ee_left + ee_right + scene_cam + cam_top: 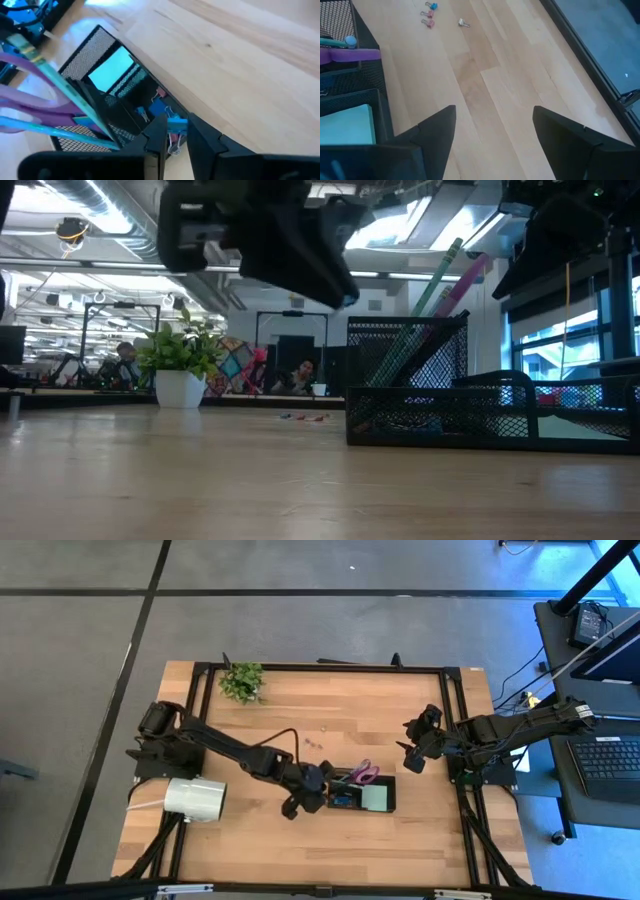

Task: Pick and place office supplies into organizer
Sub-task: Put the top blue binder clip into the desk organizer, then put the blue binder clip into the desk organizer

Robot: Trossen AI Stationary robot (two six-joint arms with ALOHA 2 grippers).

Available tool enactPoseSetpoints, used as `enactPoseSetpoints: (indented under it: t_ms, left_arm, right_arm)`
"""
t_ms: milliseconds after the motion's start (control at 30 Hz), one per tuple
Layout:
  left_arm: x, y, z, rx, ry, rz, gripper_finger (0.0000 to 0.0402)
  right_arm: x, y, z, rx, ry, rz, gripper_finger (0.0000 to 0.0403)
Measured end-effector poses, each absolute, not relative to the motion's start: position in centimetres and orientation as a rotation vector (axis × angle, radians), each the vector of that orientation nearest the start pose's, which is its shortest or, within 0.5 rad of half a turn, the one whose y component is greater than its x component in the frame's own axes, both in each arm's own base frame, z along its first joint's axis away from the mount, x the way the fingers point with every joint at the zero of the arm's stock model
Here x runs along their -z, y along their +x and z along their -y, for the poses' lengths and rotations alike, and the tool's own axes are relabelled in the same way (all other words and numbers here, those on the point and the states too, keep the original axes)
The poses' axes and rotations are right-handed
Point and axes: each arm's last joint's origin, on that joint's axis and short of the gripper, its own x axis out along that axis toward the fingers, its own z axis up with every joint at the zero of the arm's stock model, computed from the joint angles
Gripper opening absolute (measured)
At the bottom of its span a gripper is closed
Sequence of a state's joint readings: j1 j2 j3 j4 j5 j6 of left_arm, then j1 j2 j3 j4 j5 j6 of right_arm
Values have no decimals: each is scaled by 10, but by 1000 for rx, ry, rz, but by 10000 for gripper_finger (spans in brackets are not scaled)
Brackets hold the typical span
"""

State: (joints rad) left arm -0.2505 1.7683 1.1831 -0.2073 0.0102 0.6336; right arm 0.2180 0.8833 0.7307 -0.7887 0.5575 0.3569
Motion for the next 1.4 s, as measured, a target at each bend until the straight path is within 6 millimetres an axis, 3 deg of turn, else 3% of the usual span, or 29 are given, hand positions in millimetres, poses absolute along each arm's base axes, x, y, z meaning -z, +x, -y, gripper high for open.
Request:
enactPoseSetpoints:
  t_ms: [300,667,1400]
  left_arm:
    - [-186,382,100,437,776,-644,54]
    - [-160,388,100,425,798,-701,54]
    - [-160,388,100,422,791,-703,105]
  right_arm:
    - [-256,158,-20,461,-16,-790,268]
    - [-255,158,-20,459,-17,-792,268]
    - [-256,158,-20,459,-16,-791,268]
